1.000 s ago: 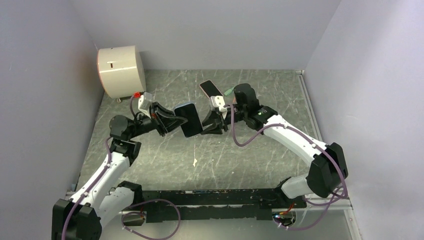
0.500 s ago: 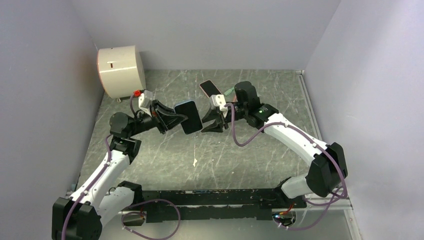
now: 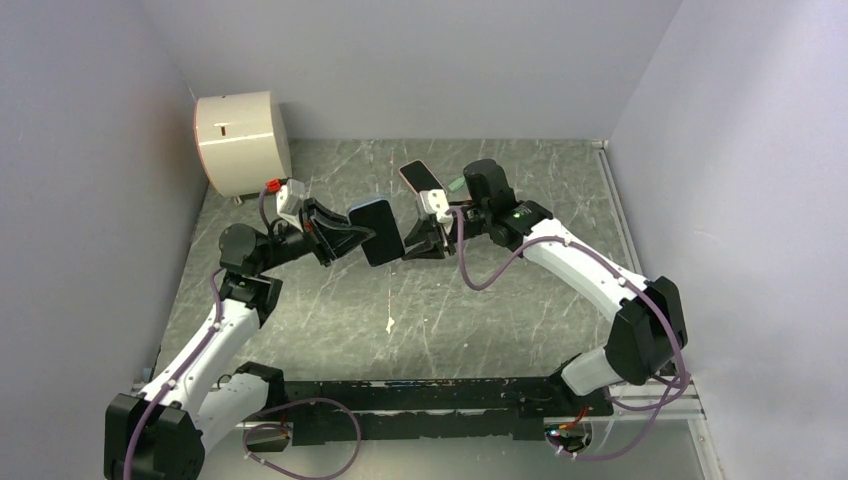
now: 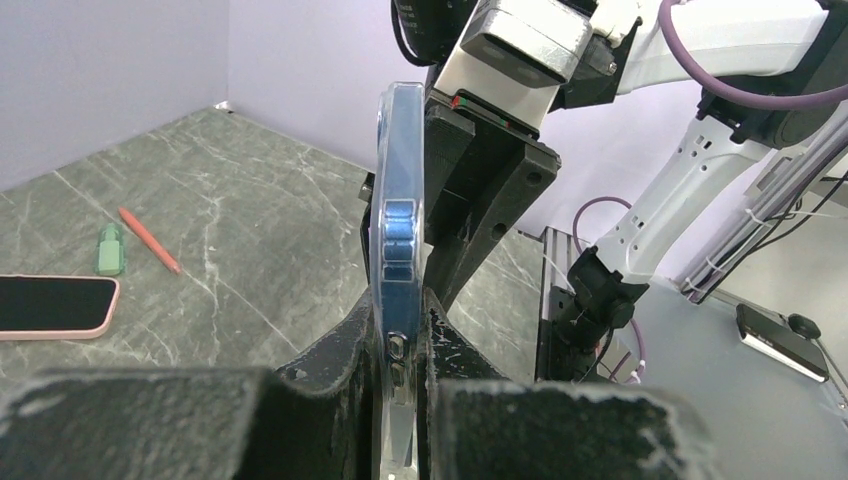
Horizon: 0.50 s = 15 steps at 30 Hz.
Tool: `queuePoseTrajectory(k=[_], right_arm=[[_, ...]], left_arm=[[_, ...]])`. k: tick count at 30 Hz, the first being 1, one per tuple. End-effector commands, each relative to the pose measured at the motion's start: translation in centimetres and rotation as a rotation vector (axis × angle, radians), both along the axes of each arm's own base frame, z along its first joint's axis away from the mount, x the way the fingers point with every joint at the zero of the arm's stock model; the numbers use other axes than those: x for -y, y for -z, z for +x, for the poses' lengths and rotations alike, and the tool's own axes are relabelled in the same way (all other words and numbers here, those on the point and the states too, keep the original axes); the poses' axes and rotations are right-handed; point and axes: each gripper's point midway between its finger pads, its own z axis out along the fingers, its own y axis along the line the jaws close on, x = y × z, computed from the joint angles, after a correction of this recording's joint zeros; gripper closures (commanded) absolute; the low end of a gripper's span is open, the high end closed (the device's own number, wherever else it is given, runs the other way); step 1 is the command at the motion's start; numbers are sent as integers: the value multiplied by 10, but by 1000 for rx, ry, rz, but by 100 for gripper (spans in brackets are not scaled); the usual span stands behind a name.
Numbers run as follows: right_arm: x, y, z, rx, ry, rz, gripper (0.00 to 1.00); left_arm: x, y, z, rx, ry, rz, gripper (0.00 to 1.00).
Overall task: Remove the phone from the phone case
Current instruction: Remove the phone case from the phone.
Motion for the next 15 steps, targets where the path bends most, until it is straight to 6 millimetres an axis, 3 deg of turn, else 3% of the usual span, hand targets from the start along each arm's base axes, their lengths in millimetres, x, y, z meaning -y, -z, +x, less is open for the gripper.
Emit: queuePoseTrajectory(k=[1,9,15], right_arm=[[-2,-18,2,73,-52,51,74],[0,-18,11,169,-60,53,93],[4,-15,19,295,-79,1,100]], left_arm=[[-5,-39,3,131,-31,-51,97],[-4,-35,7,77,7,-47,97],[-2,-27,8,46,45,-30,97]])
